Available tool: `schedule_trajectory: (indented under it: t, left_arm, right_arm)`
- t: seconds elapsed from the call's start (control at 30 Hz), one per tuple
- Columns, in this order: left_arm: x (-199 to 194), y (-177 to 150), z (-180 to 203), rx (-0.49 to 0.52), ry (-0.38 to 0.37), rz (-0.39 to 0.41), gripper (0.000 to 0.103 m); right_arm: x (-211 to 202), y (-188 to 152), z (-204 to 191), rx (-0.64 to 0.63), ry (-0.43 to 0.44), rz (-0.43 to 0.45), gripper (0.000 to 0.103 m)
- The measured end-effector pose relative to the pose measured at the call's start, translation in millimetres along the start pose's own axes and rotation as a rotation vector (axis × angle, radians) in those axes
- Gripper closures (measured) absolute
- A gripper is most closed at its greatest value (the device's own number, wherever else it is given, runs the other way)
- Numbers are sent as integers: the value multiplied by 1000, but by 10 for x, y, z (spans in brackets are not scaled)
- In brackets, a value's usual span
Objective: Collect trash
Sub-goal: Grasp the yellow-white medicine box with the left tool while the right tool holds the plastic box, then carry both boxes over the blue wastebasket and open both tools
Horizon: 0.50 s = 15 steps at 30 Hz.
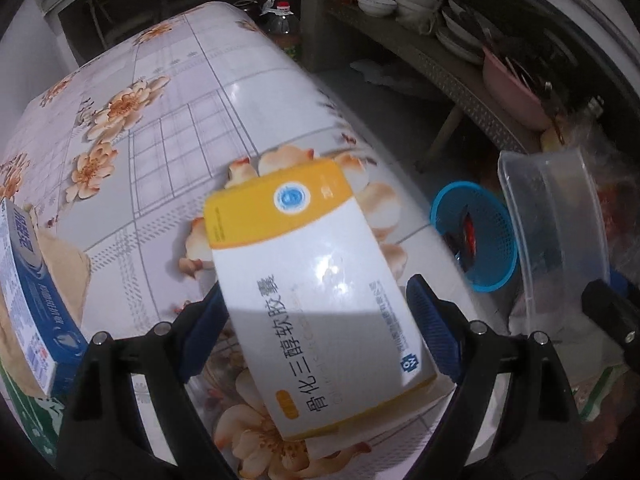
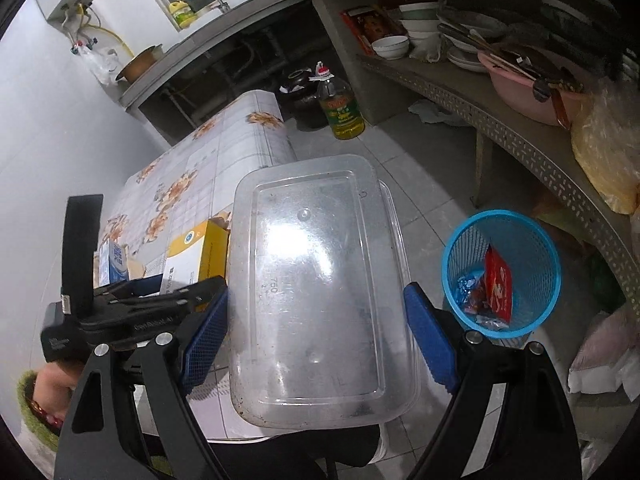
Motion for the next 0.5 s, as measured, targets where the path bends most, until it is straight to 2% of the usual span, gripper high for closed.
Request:
schedule_trajectory:
  t: [0.07, 0.37, 0.5]
  left_arm:
    - [-2, -33, -9, 4, 11, 8, 24]
    - [-157, -124, -78, -11, 4, 65, 28]
    - [-287, -143, -43, 19, 16, 109, 29]
  right_arm:
    - [14, -9, -8, 1, 3, -4, 20]
    - [67, -32, -69, 9, 20, -23, 20]
    - [62, -24, -79, 10, 24, -21, 20]
Point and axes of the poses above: each gripper's, at about its wrist camera, not at the fingertips, and x roughly the way its jaws point, z to its right, y to its top, the point moved 1 cm from there along x, roughly the way its jaws point, and after that the axes turned 12 degrees about z, right-handed, at the moved point
